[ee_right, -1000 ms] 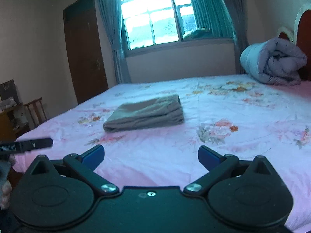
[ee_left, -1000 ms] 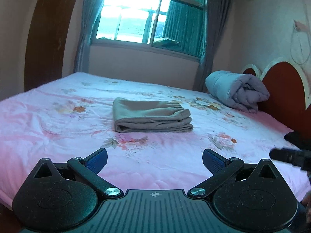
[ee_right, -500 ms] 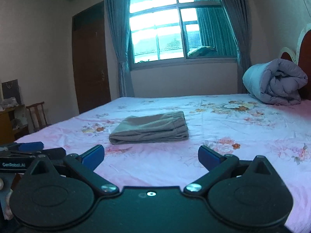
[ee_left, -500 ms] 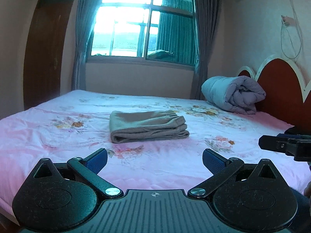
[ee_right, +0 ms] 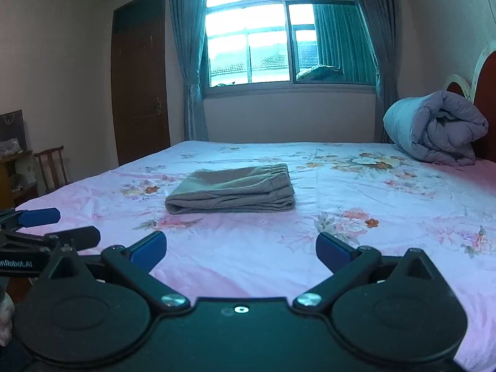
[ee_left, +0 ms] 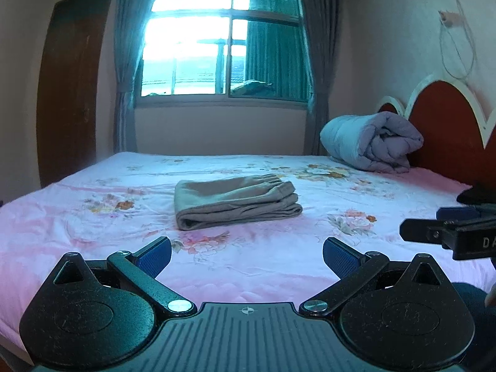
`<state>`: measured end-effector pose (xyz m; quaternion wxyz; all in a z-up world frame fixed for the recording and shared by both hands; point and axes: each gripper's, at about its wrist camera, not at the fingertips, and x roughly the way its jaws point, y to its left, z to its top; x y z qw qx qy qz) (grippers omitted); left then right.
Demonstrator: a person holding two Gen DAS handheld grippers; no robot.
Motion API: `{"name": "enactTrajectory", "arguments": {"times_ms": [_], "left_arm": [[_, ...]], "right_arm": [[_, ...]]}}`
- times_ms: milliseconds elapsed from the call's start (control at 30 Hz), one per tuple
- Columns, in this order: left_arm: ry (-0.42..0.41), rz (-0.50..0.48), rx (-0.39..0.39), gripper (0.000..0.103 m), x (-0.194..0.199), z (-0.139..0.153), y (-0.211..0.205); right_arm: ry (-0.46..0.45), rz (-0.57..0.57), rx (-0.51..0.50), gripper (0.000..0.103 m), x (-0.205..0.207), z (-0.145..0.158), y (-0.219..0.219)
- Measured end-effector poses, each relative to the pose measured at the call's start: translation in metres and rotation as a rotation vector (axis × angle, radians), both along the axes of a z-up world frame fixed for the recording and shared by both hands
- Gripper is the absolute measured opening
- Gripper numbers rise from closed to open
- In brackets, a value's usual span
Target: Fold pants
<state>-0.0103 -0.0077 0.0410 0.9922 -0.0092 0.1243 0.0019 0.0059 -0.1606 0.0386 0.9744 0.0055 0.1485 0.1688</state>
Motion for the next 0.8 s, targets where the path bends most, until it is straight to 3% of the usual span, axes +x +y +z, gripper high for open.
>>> {"name": "enactTrajectory", "arguments": {"times_ms": [800], "left_arm": [[0.014, 0.01, -0.026, 0.103, 0.0033, -0.0039, 0.0069]], "right_arm": [[0.019, 0.001, -0.003, 0.097, 0.0037, -0.0001, -0.0022]]}}
